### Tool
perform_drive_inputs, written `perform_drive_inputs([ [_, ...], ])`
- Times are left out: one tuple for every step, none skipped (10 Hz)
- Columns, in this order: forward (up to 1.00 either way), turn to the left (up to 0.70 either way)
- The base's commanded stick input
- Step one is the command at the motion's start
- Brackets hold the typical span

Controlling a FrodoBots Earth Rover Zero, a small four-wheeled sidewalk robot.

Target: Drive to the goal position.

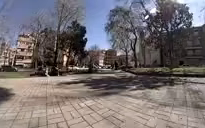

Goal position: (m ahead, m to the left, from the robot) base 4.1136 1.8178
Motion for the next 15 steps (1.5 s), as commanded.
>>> perform_drive_inputs([
  [0.85, 0.0],
  [0.85, 0.0],
  [0.85, 0.0],
  [0.85, 0.0],
  [0.85, 0.0],
  [0.85, 0.0],
  [0.85, 0.0],
  [0.85, 0.0],
  [0.85, 0.0],
  [0.85, 0.0],
  [0.85, 0.0],
  [0.85, 0.0],
  [0.85, 0.0],
  [0.85, 0.0],
  [0.85, 0.0],
])
